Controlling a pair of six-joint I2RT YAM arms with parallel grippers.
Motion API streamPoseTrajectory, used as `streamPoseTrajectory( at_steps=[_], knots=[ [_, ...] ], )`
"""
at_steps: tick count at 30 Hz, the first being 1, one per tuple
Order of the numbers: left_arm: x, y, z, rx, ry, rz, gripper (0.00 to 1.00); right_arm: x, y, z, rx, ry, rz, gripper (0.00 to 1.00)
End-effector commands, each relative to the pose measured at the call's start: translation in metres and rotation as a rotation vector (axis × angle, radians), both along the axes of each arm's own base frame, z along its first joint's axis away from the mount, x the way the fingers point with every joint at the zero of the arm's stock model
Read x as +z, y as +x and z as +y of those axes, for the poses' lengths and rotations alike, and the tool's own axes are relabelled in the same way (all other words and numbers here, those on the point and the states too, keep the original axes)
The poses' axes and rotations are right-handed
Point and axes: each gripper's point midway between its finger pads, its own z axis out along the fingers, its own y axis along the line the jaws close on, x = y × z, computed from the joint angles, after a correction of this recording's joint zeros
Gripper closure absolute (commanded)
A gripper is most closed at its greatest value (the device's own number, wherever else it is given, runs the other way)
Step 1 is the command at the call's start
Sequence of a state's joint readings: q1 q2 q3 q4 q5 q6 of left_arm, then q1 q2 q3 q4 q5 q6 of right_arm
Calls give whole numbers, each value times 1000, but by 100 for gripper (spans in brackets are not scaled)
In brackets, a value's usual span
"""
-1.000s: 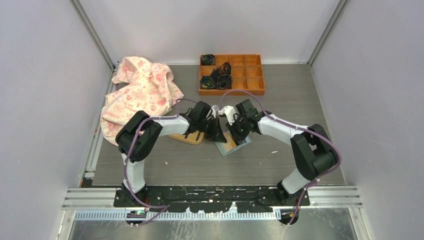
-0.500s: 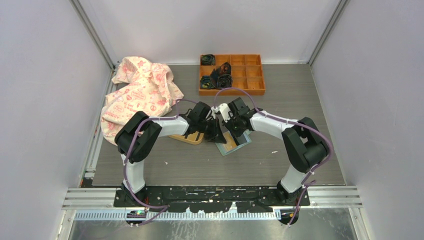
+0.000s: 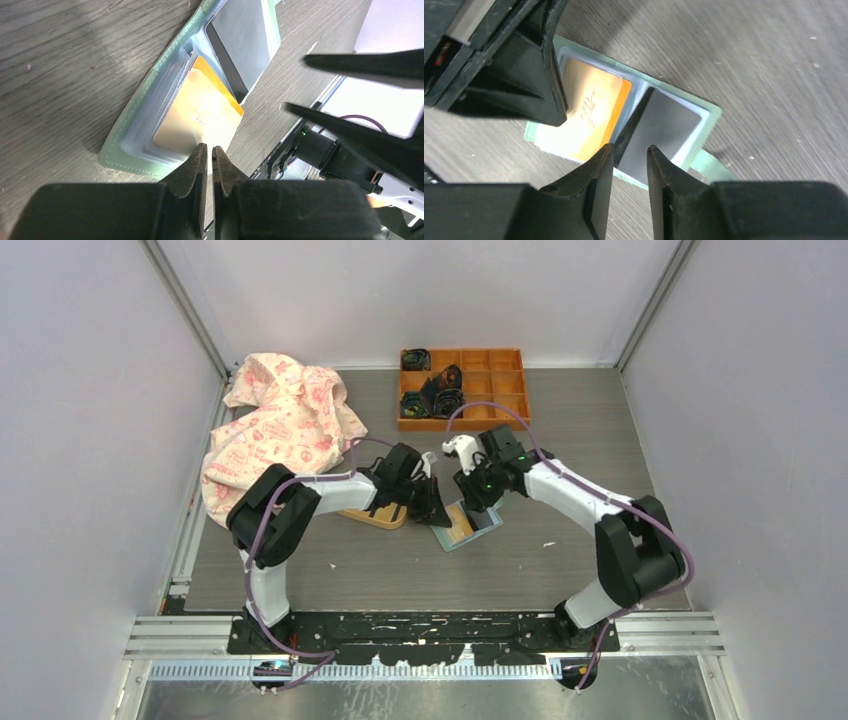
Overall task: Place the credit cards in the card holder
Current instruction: Insert the credit card into the card holder, then turn over the card slot in the card holder.
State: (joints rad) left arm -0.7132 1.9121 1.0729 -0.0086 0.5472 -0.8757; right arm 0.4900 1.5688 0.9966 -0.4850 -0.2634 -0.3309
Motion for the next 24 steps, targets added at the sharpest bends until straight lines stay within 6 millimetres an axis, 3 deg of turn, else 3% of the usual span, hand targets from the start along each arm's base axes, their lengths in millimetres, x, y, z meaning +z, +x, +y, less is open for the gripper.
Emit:
streamPoseTrajectory(
  at_steps=[1, 5, 11, 18, 24],
  knots=[
    [43, 8, -5, -19, -44, -115, 90, 40, -5, -7, -28, 186, 38, 61],
    [58, 9, -6, -30, -52, -160, 90, 37, -11, -20, -114, 248, 186, 61],
    [64, 0, -9, -55, -46, -187, 90, 9, -12, -27, -182, 198, 370, 60],
    [47, -16, -11, -79, -15, -176, 91, -11, -4, -35, -239, 122, 400, 59],
    [34, -18, -7, -79, 22, -169, 92, -20, -1, -43, -263, 72, 393, 57]
  ],
)
